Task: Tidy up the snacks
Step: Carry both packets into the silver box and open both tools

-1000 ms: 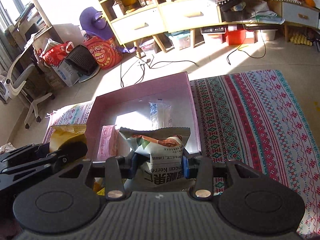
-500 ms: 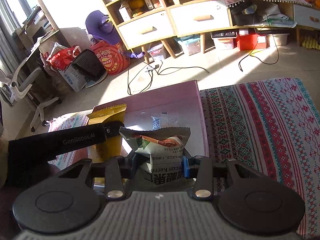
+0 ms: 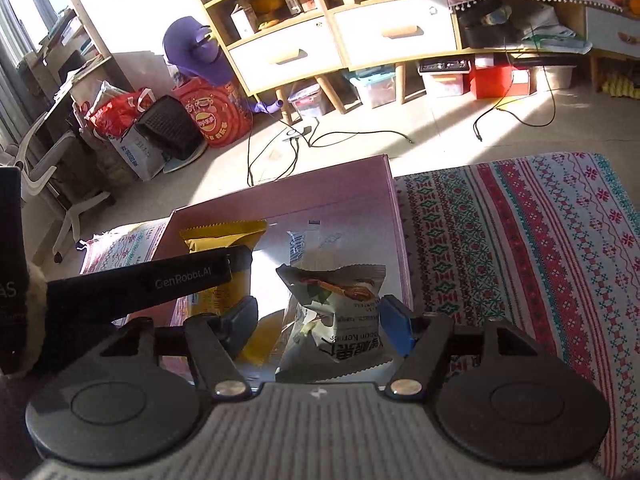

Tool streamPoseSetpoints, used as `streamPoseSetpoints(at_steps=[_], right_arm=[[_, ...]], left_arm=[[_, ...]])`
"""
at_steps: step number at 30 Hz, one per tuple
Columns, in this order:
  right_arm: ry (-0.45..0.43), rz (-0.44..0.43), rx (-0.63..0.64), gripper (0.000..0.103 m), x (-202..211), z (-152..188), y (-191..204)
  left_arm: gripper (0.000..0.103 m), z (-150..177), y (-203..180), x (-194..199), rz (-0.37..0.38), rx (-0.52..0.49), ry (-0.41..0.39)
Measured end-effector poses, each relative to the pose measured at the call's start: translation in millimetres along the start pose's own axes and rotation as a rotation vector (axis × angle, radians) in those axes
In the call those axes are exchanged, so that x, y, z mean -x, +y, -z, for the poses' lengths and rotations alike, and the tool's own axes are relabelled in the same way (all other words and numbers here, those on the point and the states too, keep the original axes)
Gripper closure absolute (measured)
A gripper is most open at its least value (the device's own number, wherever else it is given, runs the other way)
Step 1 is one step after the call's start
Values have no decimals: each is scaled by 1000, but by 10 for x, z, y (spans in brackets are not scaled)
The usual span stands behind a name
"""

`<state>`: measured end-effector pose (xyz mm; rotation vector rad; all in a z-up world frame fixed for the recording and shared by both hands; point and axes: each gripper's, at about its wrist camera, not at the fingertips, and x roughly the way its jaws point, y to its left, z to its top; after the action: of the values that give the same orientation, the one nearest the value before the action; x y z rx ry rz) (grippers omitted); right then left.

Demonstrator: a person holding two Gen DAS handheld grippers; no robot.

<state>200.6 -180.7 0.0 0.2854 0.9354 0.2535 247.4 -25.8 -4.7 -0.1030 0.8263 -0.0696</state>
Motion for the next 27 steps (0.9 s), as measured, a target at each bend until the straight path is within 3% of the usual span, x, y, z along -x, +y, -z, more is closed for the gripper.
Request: streamPoseSetpoints(at_steps=[13, 27], right_arm=[[-10, 8, -6, 28, 155, 7, -17], [-11, 27, 61, 18, 506, 205, 44]], left_arm=[[25, -7, -3, 221, -8, -26, -11], [17, 305, 124, 671, -3, -83, -10]])
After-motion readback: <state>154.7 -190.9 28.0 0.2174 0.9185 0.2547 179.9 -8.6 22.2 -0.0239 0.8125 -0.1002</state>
